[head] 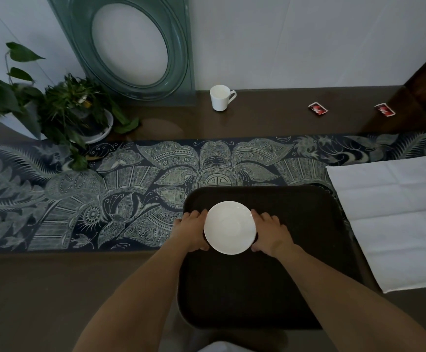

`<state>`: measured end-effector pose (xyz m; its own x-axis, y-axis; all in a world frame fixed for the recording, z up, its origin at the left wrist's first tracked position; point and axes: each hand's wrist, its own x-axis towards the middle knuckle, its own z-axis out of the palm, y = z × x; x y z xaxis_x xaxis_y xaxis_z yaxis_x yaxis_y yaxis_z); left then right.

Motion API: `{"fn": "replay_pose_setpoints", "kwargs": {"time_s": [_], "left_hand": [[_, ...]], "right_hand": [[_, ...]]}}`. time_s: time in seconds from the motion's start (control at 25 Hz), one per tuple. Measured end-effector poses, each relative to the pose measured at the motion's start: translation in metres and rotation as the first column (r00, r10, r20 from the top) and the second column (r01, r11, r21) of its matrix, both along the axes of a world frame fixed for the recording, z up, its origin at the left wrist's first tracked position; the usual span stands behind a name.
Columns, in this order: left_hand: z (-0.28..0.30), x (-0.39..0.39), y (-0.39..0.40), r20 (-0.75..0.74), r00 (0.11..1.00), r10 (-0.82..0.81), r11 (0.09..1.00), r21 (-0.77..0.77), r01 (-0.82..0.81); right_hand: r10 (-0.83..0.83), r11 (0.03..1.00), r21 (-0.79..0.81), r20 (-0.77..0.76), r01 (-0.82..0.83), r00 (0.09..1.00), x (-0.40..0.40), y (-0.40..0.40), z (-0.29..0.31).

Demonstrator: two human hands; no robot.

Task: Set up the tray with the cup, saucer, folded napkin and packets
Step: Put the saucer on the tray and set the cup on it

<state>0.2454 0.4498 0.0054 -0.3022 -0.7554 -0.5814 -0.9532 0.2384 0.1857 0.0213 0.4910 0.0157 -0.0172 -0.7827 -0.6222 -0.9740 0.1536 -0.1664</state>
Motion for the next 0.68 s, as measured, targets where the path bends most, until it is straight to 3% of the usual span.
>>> {"fn": "replay_pose_setpoints", "kwargs": {"time_s": [0.36,0.68], "left_hand": [[0.022,0.005,-0.069,-0.02,0.994,0.11,0.979,0.174,-0.105],[0.038,-0.022,-0.173,-0.011,0.997,0.072,0.992,0.104,-0.07]], "right_hand": [[0.127,0.992,0.022,-0.036,-0.126,0.991,-0.038,-0.067,0.022],[0.141,0.988,-0.052,-0.016,-0.142,0.99,-0.058,-0.174,0.04]]}}
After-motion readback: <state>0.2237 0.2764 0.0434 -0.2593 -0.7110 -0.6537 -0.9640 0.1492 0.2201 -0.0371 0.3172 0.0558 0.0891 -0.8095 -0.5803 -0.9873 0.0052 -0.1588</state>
